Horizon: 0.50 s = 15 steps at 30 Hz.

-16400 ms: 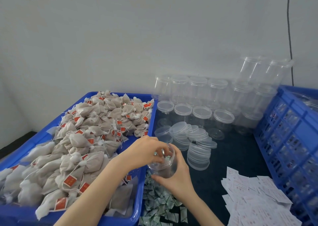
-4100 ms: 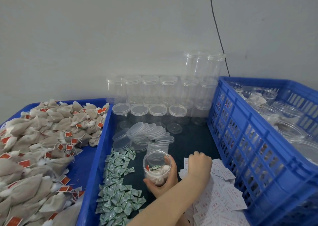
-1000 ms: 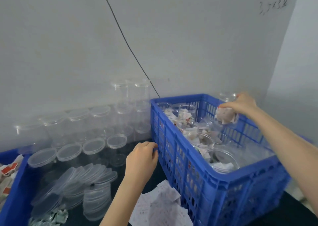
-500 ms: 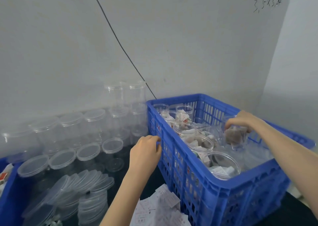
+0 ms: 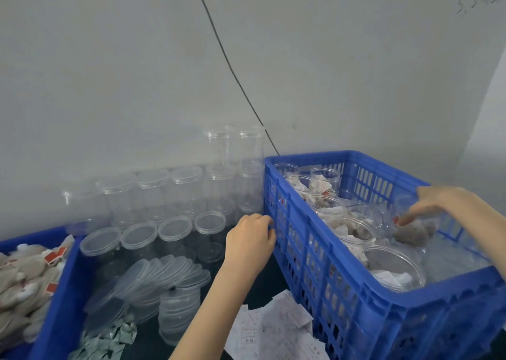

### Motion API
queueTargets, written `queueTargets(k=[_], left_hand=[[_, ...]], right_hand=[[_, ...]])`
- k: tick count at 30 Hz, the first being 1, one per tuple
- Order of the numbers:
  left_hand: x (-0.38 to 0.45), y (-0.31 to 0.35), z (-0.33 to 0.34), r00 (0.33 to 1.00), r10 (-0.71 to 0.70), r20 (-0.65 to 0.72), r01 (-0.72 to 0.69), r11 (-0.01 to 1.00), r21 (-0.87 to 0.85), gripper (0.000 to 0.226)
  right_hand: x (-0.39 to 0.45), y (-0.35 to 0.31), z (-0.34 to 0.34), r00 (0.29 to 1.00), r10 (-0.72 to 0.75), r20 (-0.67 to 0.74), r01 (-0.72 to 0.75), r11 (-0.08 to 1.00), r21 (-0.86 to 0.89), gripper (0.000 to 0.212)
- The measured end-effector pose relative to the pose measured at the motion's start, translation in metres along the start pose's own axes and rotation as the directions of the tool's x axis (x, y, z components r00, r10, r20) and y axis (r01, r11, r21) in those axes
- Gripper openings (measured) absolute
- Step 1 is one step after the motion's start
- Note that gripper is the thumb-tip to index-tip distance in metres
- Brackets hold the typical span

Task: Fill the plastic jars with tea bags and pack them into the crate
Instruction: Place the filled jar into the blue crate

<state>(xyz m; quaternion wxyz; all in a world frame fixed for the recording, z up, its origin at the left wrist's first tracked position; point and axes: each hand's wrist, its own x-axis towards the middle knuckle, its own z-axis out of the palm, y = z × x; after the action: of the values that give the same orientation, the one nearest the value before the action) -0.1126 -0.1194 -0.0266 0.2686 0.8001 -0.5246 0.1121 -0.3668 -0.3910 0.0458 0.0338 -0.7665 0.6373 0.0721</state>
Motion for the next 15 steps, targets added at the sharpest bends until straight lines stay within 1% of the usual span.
queueTargets(k=[2,4,6,10,13,15], left_hand=[[-0.003,-0.008,-0.004,1.0,-0.027,0.015,0.027,1.0,0.015,0.027],[-0.007,-0.016,-0.007,0.998,-0.05,0.04,0.048,0.998,0.04,0.028],[-0.012,-0.024,-0.01,0.995,-0.073,0.063,0.068,0.995,0.067,0.029],[-0.023,-0.04,-0.017,0.988,-0.12,0.095,0.109,0.988,0.112,0.03],[-0.033,-0.053,-0.02,0.981,-0.158,0.112,0.144,0.981,0.128,0.028],[-0.038,-0.062,-0.022,0.975,-0.185,0.123,0.168,0.977,0.134,0.028]], right_hand=[[0.0,-0.005,-0.005,1.0,-0.018,-0.01,0.018,1.0,0.005,0.082],[-0.001,-0.016,-0.011,1.0,-0.027,-0.015,0.027,0.999,0.023,0.091],[0.0,-0.03,-0.019,0.998,-0.065,-0.012,0.065,0.998,0.017,0.091],[-0.01,-0.068,-0.035,0.99,-0.137,-0.023,0.134,0.986,-0.099,0.083],[-0.032,-0.107,-0.048,0.958,-0.276,-0.075,0.258,0.948,-0.186,0.074],[-0.055,-0.139,-0.051,0.912,-0.4,-0.089,0.381,0.907,-0.178,0.075]])
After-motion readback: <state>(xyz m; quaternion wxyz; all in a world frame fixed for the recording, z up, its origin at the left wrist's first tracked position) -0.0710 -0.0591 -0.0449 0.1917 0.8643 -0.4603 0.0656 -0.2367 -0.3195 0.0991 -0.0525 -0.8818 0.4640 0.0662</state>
